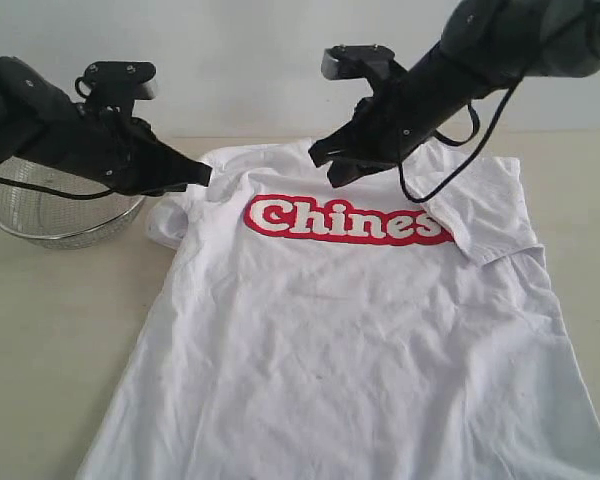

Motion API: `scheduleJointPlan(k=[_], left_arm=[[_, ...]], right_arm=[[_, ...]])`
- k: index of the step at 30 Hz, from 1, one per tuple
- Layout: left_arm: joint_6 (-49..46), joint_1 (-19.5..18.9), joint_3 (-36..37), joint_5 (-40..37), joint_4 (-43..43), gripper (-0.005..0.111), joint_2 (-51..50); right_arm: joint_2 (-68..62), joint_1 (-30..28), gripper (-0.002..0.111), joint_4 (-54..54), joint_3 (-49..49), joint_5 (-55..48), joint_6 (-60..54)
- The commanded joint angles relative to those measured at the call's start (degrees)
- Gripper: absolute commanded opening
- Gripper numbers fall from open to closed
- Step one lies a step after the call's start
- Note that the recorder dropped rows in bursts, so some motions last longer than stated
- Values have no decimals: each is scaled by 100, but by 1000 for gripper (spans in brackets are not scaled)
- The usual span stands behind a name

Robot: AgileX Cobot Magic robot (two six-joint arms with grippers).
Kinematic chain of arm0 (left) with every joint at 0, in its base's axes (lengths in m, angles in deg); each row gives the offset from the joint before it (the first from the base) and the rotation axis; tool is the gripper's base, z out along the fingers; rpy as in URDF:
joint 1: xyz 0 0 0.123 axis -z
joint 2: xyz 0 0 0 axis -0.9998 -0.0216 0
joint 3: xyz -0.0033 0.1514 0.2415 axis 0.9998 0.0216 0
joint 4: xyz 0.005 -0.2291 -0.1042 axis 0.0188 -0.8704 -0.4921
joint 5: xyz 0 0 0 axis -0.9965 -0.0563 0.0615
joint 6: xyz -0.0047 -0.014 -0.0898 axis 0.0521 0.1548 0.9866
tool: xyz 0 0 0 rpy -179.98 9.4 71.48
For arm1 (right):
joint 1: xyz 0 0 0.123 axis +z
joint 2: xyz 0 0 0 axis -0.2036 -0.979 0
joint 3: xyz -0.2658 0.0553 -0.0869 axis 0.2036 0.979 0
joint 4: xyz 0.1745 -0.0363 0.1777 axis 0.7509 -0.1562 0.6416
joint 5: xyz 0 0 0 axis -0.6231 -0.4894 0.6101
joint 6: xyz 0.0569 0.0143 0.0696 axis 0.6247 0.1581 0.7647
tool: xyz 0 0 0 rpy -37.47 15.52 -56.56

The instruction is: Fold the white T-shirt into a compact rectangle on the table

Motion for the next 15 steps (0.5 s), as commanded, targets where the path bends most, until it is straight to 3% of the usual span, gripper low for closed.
scheduleJointPlan(k=[1,4,9,15], left_arm=[[417,-160,66,-346,-22,5,67],[753,-160,71,-268,-22,5,67],[1487,-160,71,-344,-9,5,15],[1651,-155,172,-1300,1,5,-27]], right_arm=[[-226,-15,0,-1214,-335,-27,788],[-321,-15,0,-2057,-335,-247,1218],[-370,-15,0,-2165,-335,-311,1314],[-383,-15,0,-2266,-335,-247,1150]])
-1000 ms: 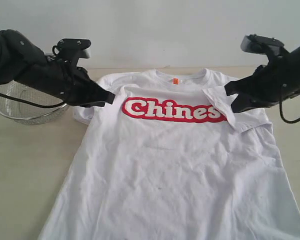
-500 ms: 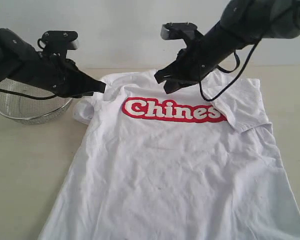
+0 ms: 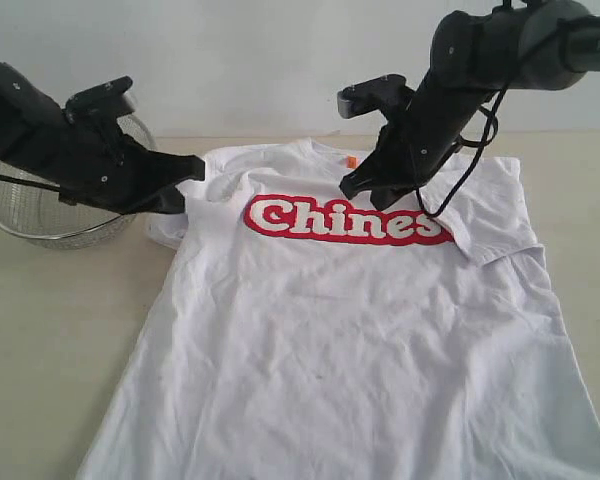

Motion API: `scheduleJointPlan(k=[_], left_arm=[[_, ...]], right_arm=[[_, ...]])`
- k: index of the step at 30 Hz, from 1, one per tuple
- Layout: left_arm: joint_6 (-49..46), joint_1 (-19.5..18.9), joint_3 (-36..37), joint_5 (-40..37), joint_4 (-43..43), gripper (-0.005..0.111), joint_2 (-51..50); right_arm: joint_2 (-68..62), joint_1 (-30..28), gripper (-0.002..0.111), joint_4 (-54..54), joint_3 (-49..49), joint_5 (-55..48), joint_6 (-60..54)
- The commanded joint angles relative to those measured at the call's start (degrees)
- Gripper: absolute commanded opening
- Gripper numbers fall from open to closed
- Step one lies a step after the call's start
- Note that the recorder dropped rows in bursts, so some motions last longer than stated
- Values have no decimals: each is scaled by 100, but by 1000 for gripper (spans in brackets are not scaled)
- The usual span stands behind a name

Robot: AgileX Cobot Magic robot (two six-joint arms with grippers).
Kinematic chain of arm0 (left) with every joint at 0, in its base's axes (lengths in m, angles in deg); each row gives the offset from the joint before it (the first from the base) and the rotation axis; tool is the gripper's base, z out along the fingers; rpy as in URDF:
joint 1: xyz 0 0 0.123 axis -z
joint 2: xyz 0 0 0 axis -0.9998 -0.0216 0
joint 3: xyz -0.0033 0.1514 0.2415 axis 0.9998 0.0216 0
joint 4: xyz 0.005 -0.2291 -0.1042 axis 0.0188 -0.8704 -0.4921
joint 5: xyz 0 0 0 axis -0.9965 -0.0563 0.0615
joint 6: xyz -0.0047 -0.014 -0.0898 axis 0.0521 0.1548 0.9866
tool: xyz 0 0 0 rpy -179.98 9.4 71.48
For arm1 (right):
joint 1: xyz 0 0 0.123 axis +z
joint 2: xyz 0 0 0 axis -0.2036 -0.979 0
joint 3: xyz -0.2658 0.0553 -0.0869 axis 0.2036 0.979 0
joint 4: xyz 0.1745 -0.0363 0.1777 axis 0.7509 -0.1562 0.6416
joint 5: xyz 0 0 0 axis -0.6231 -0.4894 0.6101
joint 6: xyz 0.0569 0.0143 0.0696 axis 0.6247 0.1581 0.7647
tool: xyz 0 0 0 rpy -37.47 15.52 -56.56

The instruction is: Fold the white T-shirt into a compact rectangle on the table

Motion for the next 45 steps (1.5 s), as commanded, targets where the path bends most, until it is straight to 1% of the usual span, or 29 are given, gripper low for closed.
scheduleJointPlan(k=[1,4,6,9,16,23,27,30,36,39,43,45], left_arm=[[175,8,181,-499,1,5,-16],[462,-69,482,-117,98,5,-16],[522,-171,661,59,138,5,-16],[529,-257,882,534,137,5,-16],[529,-268,895,1552,137,5,-28],[529,-273,895,2015,137,5,-77],[529,-273,874,2076,137,5,-215],[529,-204,833,2159,137,5,-302],[529,-181,577,2159,132,5,-424],[292,-181,439,2233,132,5,-424],[212,-203,165,2050,132,5,-503],[126,-203,30,1894,132,8,-606]], right_arm=[[10,-15,0,-111,-35,51,-142],[10,-15,0,-111,-35,27,-167],[10,-15,0,-111,-35,16,-167],[10,-15,0,-111,-35,65,-167],[10,-15,0,-111,-35,76,-167],[10,-15,0,-111,-35,64,-167],[10,-15,0,-111,-35,28,-167],[10,-15,0,-101,-35,72,-181],[10,-15,0,-101,-35,72,-206],[10,-15,0,-101,-35,58,-206],[10,-15,0,-101,-35,50,-206],[10,-15,0,-101,-35,50,-206]])
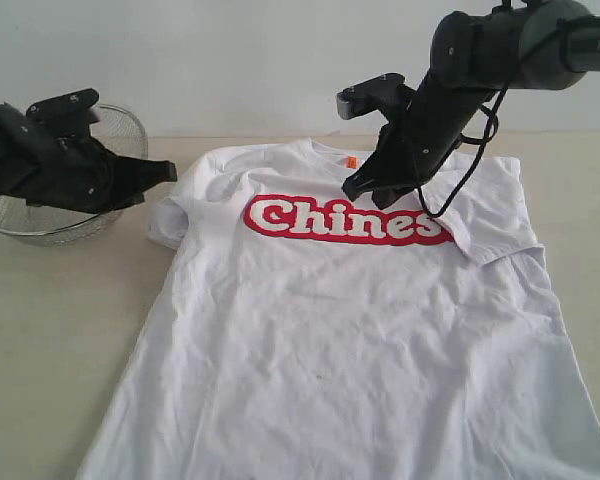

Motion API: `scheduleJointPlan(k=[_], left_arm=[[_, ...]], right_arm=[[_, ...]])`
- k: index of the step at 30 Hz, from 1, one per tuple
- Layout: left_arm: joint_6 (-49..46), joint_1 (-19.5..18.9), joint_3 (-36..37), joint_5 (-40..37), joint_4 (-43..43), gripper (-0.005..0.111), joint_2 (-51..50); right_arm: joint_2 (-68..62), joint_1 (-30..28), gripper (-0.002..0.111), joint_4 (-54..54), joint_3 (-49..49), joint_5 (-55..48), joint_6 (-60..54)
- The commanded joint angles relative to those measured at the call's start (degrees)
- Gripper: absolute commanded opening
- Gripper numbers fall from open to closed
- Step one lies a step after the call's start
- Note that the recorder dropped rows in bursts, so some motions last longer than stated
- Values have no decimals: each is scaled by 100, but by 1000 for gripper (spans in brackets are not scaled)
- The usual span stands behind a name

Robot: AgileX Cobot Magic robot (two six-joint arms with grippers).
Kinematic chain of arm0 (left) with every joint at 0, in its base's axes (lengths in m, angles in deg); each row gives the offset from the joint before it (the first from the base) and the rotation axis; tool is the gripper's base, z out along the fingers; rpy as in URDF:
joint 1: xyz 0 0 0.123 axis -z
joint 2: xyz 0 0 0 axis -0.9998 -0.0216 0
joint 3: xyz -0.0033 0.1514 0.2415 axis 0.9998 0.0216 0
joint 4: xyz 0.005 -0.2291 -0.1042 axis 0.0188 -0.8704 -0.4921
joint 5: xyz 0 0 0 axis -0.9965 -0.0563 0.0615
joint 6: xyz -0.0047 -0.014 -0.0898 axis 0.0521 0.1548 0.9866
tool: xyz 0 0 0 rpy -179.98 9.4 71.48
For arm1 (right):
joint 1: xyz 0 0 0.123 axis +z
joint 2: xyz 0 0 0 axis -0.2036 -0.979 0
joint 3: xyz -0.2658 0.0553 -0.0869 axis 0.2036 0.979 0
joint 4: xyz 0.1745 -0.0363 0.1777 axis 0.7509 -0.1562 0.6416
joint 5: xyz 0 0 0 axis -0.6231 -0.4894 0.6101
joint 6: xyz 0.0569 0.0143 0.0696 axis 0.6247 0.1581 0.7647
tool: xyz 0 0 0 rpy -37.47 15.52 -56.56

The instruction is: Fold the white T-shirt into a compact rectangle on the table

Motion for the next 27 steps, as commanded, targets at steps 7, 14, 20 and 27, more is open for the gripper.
scheduleJointPlan(k=[7,14,20,27], left_arm=[[-138,12,-534,-396,3,50,-477],[-138,12,-567,-355,3,63,-574],[-116,12,-567,-618,-48,62,-747],[-116,12,-567,-646,-48,40,-787]], right_arm=[[10,-15,0,-13,-35,-5,-43],[10,-15,0,-13,-35,-9,-43],[10,-15,0,-13,-35,-9,-43],[10,-15,0,-13,-35,-21,-43]])
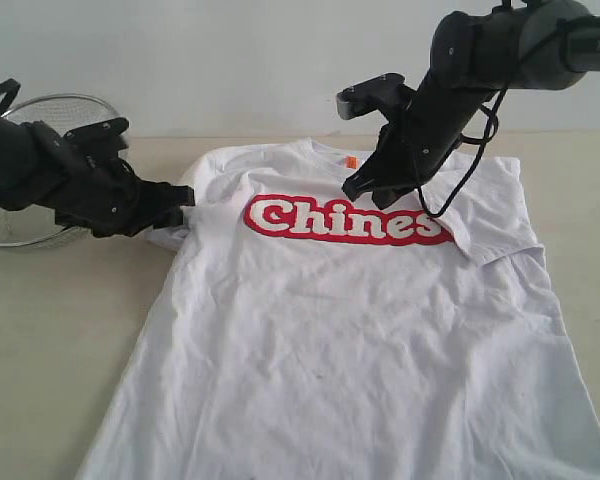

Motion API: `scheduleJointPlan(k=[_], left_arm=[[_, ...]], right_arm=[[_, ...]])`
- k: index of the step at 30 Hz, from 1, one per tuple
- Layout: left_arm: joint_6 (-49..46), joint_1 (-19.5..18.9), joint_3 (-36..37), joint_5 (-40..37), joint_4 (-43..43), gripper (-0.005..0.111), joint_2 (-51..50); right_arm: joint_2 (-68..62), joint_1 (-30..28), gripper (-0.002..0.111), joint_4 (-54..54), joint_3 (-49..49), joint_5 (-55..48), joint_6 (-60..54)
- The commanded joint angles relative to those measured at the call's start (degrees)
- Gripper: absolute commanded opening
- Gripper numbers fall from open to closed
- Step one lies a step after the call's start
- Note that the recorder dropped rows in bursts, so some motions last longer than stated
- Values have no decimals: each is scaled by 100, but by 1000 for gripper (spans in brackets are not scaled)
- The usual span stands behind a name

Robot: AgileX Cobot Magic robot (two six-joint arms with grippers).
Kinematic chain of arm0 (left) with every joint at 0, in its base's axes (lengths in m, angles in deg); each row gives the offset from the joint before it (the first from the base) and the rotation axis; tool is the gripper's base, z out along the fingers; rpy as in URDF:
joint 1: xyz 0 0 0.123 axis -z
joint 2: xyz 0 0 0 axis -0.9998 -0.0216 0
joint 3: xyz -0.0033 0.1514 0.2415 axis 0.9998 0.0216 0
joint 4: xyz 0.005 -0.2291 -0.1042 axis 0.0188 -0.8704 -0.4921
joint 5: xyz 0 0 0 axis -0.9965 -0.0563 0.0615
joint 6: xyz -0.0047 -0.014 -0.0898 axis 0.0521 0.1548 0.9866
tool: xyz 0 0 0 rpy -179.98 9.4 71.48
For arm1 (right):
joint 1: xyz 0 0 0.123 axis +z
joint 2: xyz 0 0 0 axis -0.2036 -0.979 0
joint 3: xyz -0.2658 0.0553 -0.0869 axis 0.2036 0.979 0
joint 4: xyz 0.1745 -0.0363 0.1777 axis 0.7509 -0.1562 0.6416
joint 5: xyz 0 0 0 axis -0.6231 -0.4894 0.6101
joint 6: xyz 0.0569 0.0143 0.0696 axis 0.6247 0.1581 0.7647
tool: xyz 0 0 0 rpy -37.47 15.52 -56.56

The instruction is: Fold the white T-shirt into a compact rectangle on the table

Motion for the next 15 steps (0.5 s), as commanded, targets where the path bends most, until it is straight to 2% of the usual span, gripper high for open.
scheduleJointPlan(k=[1,5,10,15], left_arm=[[7,12,-19,-49,-48,34,-13],[7,12,-19,-58,-48,5,-13],[-161,12,-231,-410,16,5,-13],[-934,142,-678,-693,16,5,159]], right_arm=[[10,-15,0,-13,-35,-58,-29],[10,-15,0,-27,-35,-73,17],[10,-15,0,-153,-35,-73,230],[10,-15,0,-231,-35,-204,246]])
